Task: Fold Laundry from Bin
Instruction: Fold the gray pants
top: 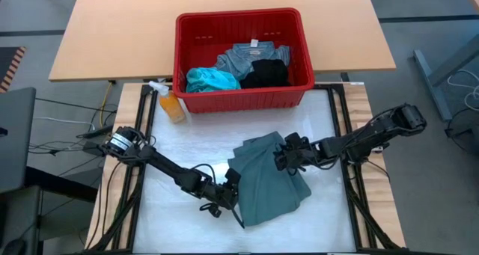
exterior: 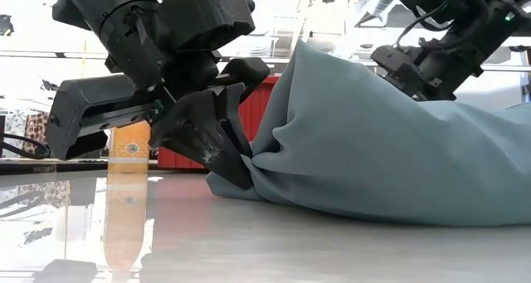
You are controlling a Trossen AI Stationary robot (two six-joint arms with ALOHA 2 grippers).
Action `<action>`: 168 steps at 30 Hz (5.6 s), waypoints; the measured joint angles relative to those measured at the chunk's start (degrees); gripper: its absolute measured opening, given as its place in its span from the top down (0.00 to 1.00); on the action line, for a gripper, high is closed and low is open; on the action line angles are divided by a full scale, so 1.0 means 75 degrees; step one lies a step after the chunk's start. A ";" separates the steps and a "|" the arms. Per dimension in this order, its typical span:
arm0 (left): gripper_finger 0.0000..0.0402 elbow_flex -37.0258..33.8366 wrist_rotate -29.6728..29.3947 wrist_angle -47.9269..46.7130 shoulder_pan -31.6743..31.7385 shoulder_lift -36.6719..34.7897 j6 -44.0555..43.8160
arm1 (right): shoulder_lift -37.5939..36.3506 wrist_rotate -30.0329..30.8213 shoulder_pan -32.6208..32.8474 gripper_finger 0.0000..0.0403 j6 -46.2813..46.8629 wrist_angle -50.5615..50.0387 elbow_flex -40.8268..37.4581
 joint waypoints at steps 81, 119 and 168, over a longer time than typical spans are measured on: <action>1.00 -0.0003 -0.0474 -0.1537 -0.0262 -0.0764 -0.2729 | -0.1054 0.1005 0.1233 0.96 -0.1398 0.0825 0.0003; 0.45 0.0451 0.0539 -0.2964 -0.0226 -0.2258 -0.2835 | -0.0512 0.1889 0.2190 0.95 -0.0739 0.0560 0.0003; 0.45 -0.0739 0.3622 0.3951 0.3410 -0.0213 -0.3730 | -0.0516 0.1521 0.2269 0.95 -0.3842 0.2232 0.0000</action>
